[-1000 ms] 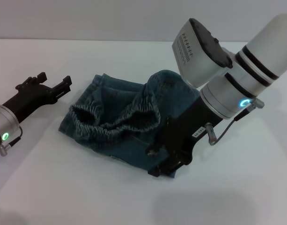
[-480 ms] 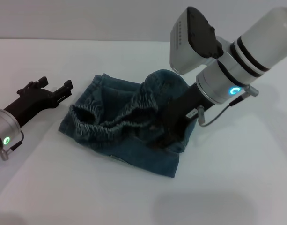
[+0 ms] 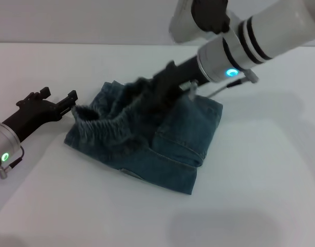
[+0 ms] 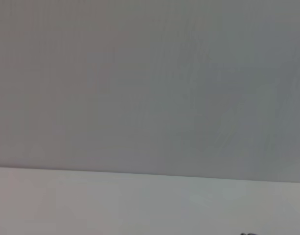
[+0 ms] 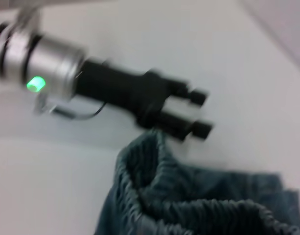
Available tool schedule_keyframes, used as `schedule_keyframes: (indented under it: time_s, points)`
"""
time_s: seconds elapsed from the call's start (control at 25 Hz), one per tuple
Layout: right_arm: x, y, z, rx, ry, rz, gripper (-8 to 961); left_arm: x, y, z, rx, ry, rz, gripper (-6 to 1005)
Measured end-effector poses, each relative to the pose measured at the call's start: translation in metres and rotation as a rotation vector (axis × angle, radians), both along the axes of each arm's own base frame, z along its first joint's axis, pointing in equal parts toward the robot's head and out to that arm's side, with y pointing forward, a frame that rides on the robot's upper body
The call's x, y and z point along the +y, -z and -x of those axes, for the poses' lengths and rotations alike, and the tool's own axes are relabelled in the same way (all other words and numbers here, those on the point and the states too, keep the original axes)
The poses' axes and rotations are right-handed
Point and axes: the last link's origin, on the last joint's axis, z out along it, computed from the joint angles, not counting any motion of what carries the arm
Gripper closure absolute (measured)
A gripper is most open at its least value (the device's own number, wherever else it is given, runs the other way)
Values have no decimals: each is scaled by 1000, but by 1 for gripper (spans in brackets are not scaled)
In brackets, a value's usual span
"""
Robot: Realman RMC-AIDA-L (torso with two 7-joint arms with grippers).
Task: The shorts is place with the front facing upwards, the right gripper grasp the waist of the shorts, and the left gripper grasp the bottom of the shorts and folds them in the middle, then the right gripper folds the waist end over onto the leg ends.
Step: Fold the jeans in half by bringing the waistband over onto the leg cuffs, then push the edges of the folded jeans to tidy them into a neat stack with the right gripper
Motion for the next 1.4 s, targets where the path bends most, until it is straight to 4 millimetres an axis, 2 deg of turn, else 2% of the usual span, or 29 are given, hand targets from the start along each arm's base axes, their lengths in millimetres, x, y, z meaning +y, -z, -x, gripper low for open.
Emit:
schedule_keyframes:
  time_s: [0.28,0.44,0.6,0.64,0.68,0.72,0.8,0.84,0.88,0.92,0.96,1.08,1.24,1.4]
  points:
    - [18,-1,2,167,5,-155,474,-1,-13,5,-36,-15,-67,167]
    - [20,-7,-10,286,20,-230,474,-4,-23,3,-66,17,-109,167]
    - [13,-23,-27,413,17,-286,474,-13,-30,-4,-118,96,-134,167]
    - [11,-29,-33,438,14,-314,474,-13,-30,-4,-118,96,-134,167]
    - [7,-41,-50,489,18,-387,474,-19,-33,-10,-153,152,-137,167]
    - [7,-41,-50,489,18,-387,474,-19,-33,-10,-153,152,-137,167]
    - [5,-56,-71,542,27,-485,474,-25,-35,-17,-181,212,-131,167]
    - [4,-64,-83,565,38,-544,474,-31,-36,-21,-200,251,-122,167]
    - [1,-80,-107,612,71,-658,474,-31,-36,-21,-200,251,-122,167]
    - [1,-80,-107,612,71,-658,474,-40,-38,-27,-229,316,-89,167]
    - [-1,-89,-122,634,97,-729,474,-49,-36,-38,-267,394,-26,167]
    - [-6,-109,-162,644,165,-905,475,-59,-28,-50,-309,468,78,167]
    - [-15,-123,-200,617,249,-1050,475,-65,-11,-63,-344,508,217,167]
    - [-22,-122,-217,590,289,-1086,475,-66,8,-72,-364,501,313,167]
